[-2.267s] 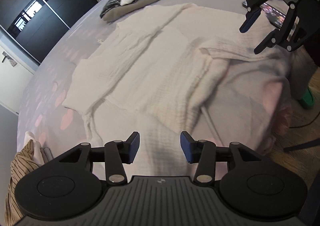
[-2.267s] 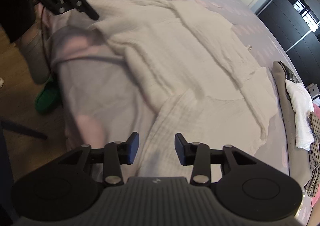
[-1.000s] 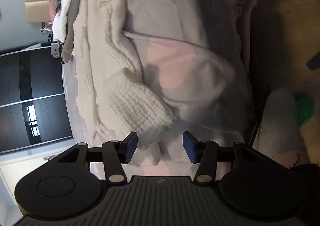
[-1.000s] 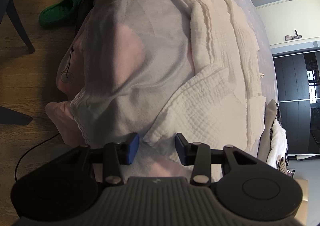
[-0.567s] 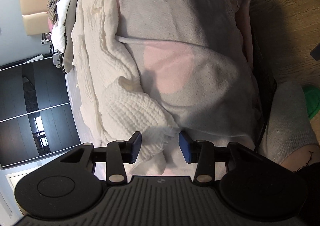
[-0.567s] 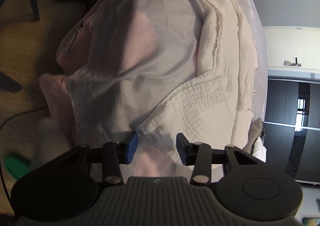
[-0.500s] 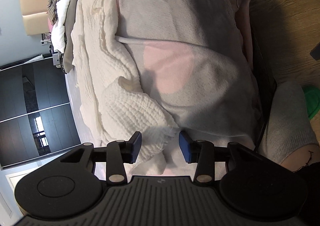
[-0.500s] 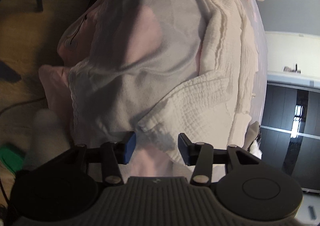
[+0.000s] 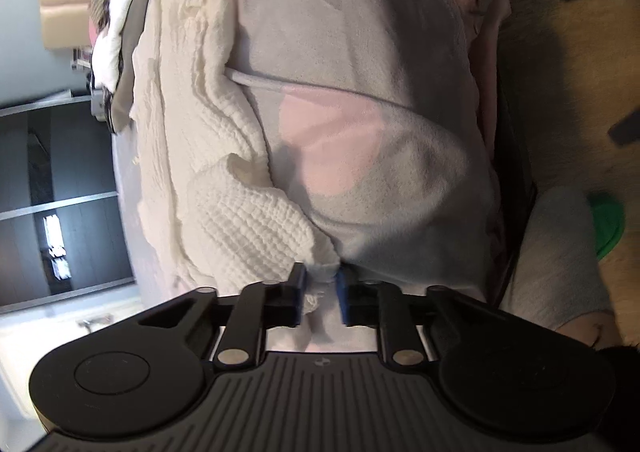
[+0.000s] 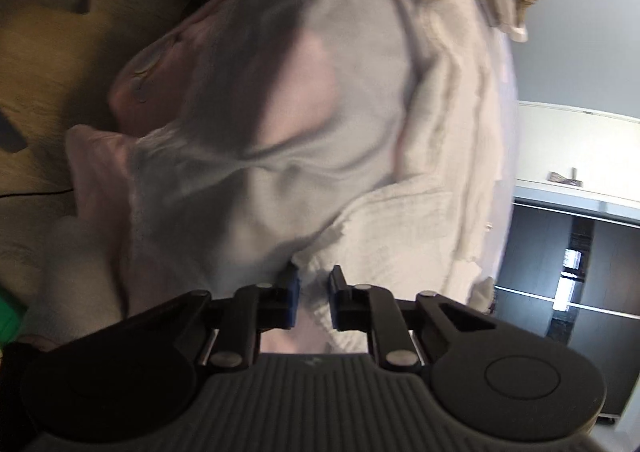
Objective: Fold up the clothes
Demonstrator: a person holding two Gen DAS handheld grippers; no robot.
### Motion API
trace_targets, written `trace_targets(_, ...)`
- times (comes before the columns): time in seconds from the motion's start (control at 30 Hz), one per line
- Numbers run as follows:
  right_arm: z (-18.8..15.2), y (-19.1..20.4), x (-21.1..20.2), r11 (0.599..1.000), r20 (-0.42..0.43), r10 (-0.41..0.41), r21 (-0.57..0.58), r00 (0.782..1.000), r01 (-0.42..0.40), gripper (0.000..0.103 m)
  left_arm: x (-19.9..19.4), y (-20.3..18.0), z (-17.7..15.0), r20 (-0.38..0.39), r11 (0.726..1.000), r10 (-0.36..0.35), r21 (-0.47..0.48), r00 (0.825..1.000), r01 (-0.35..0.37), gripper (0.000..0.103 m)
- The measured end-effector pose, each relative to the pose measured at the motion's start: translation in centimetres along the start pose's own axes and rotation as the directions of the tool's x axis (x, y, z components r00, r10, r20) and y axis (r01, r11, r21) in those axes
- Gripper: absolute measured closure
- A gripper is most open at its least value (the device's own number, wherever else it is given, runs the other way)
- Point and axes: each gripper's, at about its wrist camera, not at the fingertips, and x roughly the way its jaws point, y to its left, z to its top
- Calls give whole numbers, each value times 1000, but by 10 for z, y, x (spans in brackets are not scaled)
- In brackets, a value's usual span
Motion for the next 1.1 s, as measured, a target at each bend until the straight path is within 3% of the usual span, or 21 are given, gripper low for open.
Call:
trace_targets(0.1, -3, -15, -1, 997, -12, -27, 67, 1000, 28, 89, -4, 19, -2, 13, 991, -39, -131, 999, 40, 94)
trace_targets(0.17, -6, -26, -1, 992, -24, -47, 115, 999, 49, 89, -7, 36, -6, 22, 970, -55, -237, 998, 59, 95)
trace_targets(0.3, -14, -52, -1, 968, -56, -73, 238, 996, 84, 89, -10, 72, -17, 48, 886, -73, -456, 996, 87, 95)
trace_targets(0.43, -30, -86, -1, 901, -113, -78, 418, 991, 118, 89, -10, 113, -37, 72, 734, -77, -671, 994, 106, 96)
trace_targets(0.6, -56, -124, 2, 773, -172, -53, 617, 984, 149, 89, -8, 151, -69, 81, 502, -85, -857, 993, 113, 96)
trace_targets(0.77, -84, -143, 11, 620, -239, 2, 763, 971, 186, 90, -3, 171, -106, 67, 216, -117, -972, 991, 92, 96)
trace_targets(0.87, -102, -150, 15, 516, -273, 51, 831, 961, 209, 90, -3, 181, -129, 58, 65, -112, -996, 992, 66, 97)
trace_targets(0.93, -109, -155, 17, 458, -276, 77, 863, 958, 212, 91, -5, 186, -138, 46, 4, -85, -999, 995, 47, 97)
trace_targets(1.03, -117, -162, 16, 382, -267, 102, 900, 958, 210, 91, -11, 197, -145, 43, -58, -37, -998, 998, 41, 97)
trace_targets(1.1, -121, -170, 16, 357, -269, 104, 909, 958, 217, 91, -15, 205, -145, 28, -60, -5, -998, 1000, 28, 97)
